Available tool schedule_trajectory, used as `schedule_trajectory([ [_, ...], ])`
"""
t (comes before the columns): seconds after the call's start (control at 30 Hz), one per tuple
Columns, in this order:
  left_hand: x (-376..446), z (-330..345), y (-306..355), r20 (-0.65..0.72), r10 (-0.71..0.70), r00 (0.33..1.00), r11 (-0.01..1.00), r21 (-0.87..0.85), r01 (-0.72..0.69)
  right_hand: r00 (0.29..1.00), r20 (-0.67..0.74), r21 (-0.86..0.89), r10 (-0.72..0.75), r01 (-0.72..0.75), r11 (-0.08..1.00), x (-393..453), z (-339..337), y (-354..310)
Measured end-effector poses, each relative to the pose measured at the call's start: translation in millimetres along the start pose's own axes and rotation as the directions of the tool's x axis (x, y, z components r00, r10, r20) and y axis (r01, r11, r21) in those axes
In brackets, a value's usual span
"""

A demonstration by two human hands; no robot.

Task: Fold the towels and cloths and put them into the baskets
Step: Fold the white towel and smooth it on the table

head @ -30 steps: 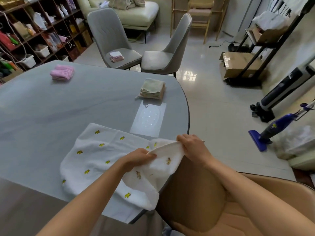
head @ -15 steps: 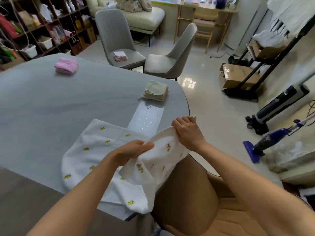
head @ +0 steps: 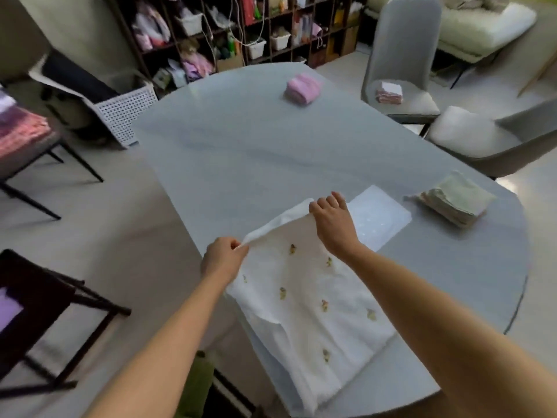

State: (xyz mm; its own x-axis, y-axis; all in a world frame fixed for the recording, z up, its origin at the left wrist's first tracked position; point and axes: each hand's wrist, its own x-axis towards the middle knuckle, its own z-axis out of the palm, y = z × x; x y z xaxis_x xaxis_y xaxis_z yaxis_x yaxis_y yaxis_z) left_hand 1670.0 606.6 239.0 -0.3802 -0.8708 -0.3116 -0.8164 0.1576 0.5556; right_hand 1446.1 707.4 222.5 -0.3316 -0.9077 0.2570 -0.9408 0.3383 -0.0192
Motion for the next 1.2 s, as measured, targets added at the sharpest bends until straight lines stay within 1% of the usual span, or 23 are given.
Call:
schedule_trajectory([
  [0.07, 14, 10, -13, -0.008, -0.052, 0.999, 0.998, 0.024, 0.052, 0.998, 0.047, -0.003, -0.036, 0.036, 0.999, 21, 23, -3],
  [0.13, 23, 22, -21, -0.021, -0.068, 0.997, 0.995, 0.075, 0.070, 0.989, 0.120, -0.019, -0.090, 0.093, 0.995, 37, 43, -4],
  [0.2, 31, 33, -30, -0.046, -0.088, 0.995, 0.989, 0.114, 0.093, 0.969, 0.195, -0.001, -0.153, 0.156, 0.988, 50, 60, -4],
  [0.27, 39, 41, -37, -0.032, -0.101, 0.994, 0.989, 0.104, 0.103, 0.945, 0.262, 0.024, -0.198, 0.199, 0.980, 60, 75, -5],
  [0.33, 47, 49, -45, 0.051, -0.081, 0.995, 0.995, 0.062, 0.078, 0.901, 0.347, 0.070, -0.261, 0.252, 0.965, 70, 92, -4],
  [0.37, 49, 52, -48, 0.117, -0.042, 0.992, 0.997, 0.064, 0.034, 0.870, 0.397, 0.098, -0.293, 0.277, 0.956, 74, 99, -3],
  [0.43, 51, 55, -51, 0.234, 0.034, 0.972, 0.997, 0.064, -0.051, 0.810, 0.489, 0.166, -0.324, 0.279, 0.946, 84, 104, 0],
  [0.5, 52, 54, -49, 0.265, 0.097, 0.959, 0.995, -0.030, -0.092, 0.763, 0.550, 0.176, -0.339, 0.291, 0.940, 95, 101, 1],
  [0.57, 48, 51, -41, 0.252, 0.129, 0.959, 0.980, -0.181, -0.084, 0.726, 0.593, 0.154, -0.348, 0.322, 0.934, 99, 94, 2],
  [0.63, 42, 47, -32, 0.263, 0.109, 0.959, 0.922, -0.387, 0.002, 0.696, 0.635, 0.146, -0.336, 0.320, 0.936, 97, 87, 3],
  [0.67, 38, 44, -26, 0.307, 0.099, 0.946, 0.867, -0.493, 0.069, 0.691, 0.643, 0.153, -0.330, 0.306, 0.939, 93, 83, 4],
  [0.73, 30, 35, -17, 0.407, 0.129, 0.904, 0.777, -0.609, 0.163, 0.700, 0.636, 0.173, -0.325, 0.281, 0.944, 84, 74, 4],
  [0.8, 25, 21, -9, 0.442, 0.215, 0.871, 0.753, -0.643, 0.140, 0.718, 0.610, 0.187, -0.335, 0.280, 0.942, 75, 62, 5],
  [0.87, 21, 5, -1, 0.433, 0.291, 0.853, 0.732, -0.674, 0.093, 0.749, 0.569, 0.160, -0.338, 0.303, 0.940, 69, 45, 7],
  [0.93, 15, -12, 9, 0.421, 0.337, 0.842, 0.688, -0.721, 0.086, 0.802, 0.506, 0.139, -0.317, 0.287, 0.948, 63, 25, 12],
  [1.0, 10, -30, 21, 0.404, 0.386, 0.829, 0.639, -0.765, 0.075, 0.857, 0.439, 0.187, -0.270, 0.206, 0.960, 59, -3, 19],
  [1.07, 0, -48, 36, 0.373, 0.436, 0.819, 0.605, -0.795, 0.041, 0.912, 0.354, 0.272, -0.207, 0.111, 0.956, 55, -35, 28],
  [1.13, -10, -66, 52, 0.352, 0.474, 0.807, 0.607, -0.795, -0.010, 0.959, 0.253, 0.320, -0.127, 0.040, 0.947, 46, -67, 35],
  [1.2, -13, -80, 66, 0.316, 0.479, 0.819, 0.671, -0.733, -0.109, 0.982, 0.170, 0.325, -0.076, 0.017, 0.946, 38, -88, 43],
])
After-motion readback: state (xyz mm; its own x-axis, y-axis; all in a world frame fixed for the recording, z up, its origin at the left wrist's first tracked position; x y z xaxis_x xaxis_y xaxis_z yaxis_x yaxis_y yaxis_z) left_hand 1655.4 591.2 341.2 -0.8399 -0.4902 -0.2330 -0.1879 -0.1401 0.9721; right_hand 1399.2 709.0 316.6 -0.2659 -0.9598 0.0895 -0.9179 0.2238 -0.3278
